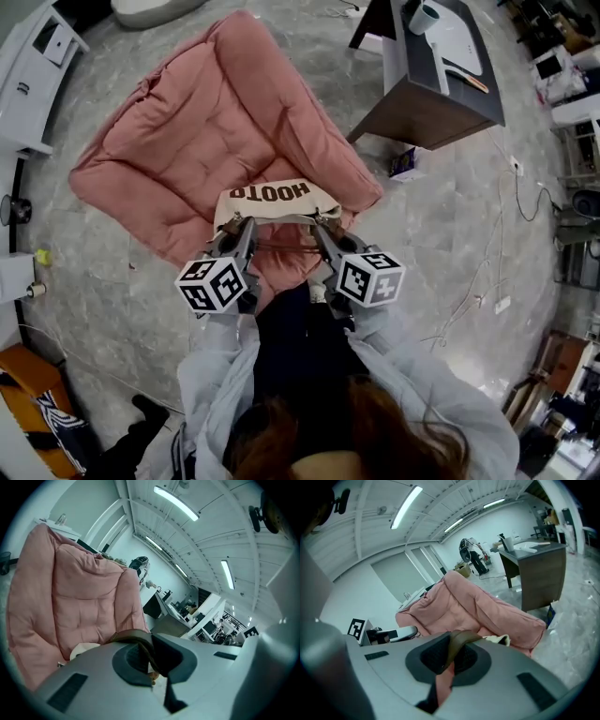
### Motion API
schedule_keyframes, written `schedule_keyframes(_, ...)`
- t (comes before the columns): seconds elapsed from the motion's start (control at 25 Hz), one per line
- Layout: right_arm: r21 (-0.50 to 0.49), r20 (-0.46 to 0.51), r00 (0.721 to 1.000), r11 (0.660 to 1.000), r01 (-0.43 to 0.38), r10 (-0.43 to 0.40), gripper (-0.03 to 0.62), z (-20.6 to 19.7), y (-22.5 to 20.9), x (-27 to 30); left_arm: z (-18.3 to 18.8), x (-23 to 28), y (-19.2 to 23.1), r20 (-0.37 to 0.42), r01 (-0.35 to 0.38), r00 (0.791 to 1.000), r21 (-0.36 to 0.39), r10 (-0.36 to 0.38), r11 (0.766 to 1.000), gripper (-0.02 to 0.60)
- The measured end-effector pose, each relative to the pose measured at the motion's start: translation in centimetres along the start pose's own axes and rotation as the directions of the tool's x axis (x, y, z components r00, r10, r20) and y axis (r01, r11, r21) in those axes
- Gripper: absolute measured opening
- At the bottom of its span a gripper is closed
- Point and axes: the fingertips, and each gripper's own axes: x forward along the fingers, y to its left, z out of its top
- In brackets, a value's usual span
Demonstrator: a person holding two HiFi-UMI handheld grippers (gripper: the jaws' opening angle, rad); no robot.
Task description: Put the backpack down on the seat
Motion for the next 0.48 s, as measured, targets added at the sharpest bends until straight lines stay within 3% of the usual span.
schedule_keyframes(0.24,0.025,0.004,1.0,1.0,-0.014,0.014,0.009,-2.1,0.8,-1.2,-2.1,-2.2,0.1,-0.042,-0.033,0.999,0.0,0.033,0.999,0.014)
schedule_keyframes(0.48,0.057,-0.043,0.998,0.998,-0.039,0.041,0.009,-7.7,0.9,-3.7,-6.7,-5.8,-0.3,-0.079,-0.088,0.993,0.007,0.088,0.996,0.014)
